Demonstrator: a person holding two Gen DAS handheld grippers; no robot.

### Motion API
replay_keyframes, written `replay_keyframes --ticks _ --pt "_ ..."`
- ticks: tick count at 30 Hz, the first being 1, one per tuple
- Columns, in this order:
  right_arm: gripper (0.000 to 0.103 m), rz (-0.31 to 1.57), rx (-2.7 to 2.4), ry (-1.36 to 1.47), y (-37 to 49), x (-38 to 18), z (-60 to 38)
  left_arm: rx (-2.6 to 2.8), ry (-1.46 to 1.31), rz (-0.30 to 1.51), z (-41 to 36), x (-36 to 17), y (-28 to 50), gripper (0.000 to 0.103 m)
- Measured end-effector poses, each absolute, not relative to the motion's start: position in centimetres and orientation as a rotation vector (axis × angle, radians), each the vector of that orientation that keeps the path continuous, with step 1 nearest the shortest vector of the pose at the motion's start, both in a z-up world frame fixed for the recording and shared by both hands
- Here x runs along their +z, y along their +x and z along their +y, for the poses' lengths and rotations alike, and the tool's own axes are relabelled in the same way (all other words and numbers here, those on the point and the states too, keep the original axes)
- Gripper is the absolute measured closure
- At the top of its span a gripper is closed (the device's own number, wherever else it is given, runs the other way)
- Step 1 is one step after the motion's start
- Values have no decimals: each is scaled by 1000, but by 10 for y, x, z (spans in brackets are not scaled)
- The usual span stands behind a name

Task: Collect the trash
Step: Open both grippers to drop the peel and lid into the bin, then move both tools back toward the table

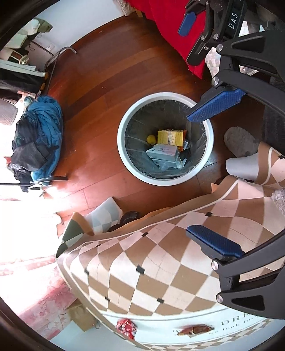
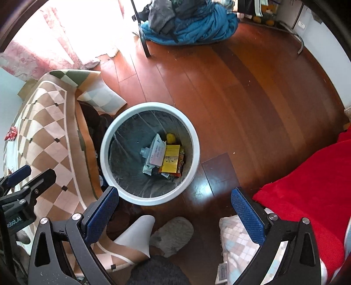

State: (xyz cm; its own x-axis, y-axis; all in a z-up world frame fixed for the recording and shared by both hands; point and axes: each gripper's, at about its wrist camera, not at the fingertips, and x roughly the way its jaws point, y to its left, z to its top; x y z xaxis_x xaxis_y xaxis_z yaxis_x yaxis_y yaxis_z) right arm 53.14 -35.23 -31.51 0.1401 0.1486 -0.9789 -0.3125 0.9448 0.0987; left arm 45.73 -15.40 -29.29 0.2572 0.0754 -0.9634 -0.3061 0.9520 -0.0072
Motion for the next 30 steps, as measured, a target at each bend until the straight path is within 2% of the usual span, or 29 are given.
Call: replay_keyframes --ticks 20,25,30 --pt "0 1155 349 -38 456 -167 -358 266 -184 1067 -147 -172 387 7" --pt "0 1088 392 23 438 -127 -341 310 -221 1013 -118 -144 368 7" --pt "0 1080 492 4 426 -112 -284 429 -266 984 -56 -141 343 7"
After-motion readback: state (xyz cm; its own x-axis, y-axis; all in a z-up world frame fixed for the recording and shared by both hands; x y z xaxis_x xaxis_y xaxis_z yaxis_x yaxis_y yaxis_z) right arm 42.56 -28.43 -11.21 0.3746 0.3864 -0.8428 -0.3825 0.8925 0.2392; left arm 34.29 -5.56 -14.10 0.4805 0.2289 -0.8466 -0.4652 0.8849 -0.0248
